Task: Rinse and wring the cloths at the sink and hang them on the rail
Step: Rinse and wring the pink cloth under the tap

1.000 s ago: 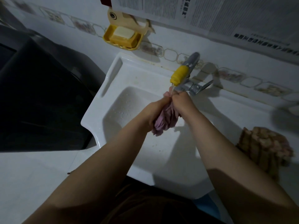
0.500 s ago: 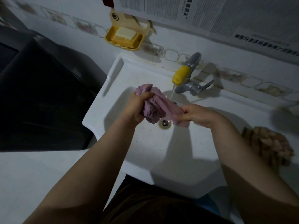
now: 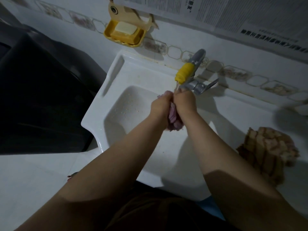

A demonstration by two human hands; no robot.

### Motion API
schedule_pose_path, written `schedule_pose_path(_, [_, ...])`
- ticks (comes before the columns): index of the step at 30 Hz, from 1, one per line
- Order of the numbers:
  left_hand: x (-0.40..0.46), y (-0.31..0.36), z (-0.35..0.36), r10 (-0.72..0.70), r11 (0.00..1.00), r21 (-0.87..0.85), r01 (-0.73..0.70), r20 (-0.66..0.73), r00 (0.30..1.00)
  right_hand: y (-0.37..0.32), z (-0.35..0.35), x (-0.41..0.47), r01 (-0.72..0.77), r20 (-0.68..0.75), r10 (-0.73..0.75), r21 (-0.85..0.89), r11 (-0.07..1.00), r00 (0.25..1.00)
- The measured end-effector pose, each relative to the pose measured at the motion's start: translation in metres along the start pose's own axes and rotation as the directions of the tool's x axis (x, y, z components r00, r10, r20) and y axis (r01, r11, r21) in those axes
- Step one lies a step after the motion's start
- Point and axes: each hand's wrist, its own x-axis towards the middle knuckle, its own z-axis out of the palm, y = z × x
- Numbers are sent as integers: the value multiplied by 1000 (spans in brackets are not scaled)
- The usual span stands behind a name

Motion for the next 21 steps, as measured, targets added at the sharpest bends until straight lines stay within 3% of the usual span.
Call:
schedule_pose_path(3, [12, 8, -5, -50, 998, -28, 48, -80, 996, -1, 7, -13, 97, 30, -97, 4, 995, 995])
schedule_pose_path(5, [11, 13, -8, -128, 991, -42, 126, -43, 991, -2, 11, -18, 142, 67, -138, -57, 988, 988])
schedule_pose_path(7, [-1, 12, -2, -167, 984, -62, 169, 36, 985, -2, 4, -4, 83, 60, -78, -90, 992, 995])
schedule_pose_path(9, [-1, 7, 3, -134, 989, -47, 137, 65, 989, -2, -4, 8, 60, 21, -58, -94, 994, 998])
schedule_pose_path(12, [8, 20, -7, -75, 997, -27, 76, 24, 997, -8, 3, -10, 168, 56, -168, -3, 986, 984])
schedule_pose_path(14, [7, 25, -12, -90, 993, -60, 97, 118, 989, -10, 6, -22, 223, 59, -219, -71, 972, 974])
schedule_pose_path(17, [-4, 16, -10, -173, 981, -18, 191, 350, 921, -4, -6, 2, 126, 77, -123, -35, 991, 989])
schedule_pose_path(21, [4, 13, -30, -196, 980, 130, 151, 488, 851, 8, -22, 26, -161, 262, 86, 278, 947, 961])
